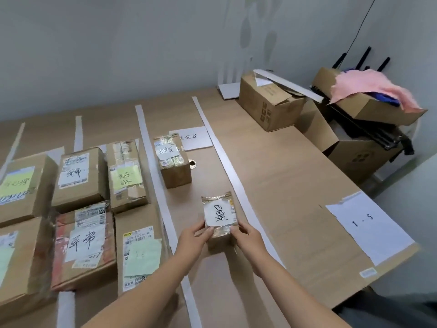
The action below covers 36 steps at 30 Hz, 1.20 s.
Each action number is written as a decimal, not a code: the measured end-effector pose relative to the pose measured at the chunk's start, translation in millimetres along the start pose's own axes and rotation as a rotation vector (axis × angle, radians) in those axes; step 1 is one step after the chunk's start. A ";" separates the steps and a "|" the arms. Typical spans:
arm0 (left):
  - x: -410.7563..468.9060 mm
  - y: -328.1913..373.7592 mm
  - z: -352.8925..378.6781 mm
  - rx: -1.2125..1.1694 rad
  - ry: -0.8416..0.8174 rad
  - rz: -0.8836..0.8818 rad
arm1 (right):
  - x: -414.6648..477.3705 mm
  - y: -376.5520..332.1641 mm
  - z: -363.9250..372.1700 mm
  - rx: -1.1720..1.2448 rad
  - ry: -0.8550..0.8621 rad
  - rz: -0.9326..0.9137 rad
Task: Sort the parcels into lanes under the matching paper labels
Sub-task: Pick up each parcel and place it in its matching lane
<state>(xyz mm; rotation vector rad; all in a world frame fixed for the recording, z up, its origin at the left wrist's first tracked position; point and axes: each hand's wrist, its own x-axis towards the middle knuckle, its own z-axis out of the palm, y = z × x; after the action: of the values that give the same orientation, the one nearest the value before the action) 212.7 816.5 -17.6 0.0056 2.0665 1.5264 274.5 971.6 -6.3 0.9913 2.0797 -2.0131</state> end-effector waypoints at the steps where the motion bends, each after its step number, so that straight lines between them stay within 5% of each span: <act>1: 11.8 1.8 5.2 -0.019 0.026 -0.020 | 14.4 0.1 -2.4 0.010 0.003 0.012; 9: 99.6 38.6 24.3 -0.039 0.230 -0.147 | 122.5 -35.0 -3.6 0.116 -0.028 -0.037; 18: 195.7 82.7 14.6 -0.426 0.339 -0.383 | 224.3 -85.1 24.5 0.202 -0.019 0.028; 26: 253.0 117.6 3.9 -0.276 0.427 -0.394 | 259.3 -131.9 34.9 0.196 -0.043 0.103; 31: 229.8 145.5 -12.7 -0.271 0.264 -0.424 | 259.5 -139.7 36.6 -0.272 -0.109 -0.086; 36: 180.9 171.4 -20.3 0.203 0.248 -0.161 | 212.3 -149.5 52.7 -0.558 0.050 -0.339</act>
<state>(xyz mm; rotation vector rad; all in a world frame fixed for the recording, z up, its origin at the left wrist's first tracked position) -2.8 917.4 58.8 -0.2795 2.3463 1.2688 14.1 1016.1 14.0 0.6224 2.7566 -1.3661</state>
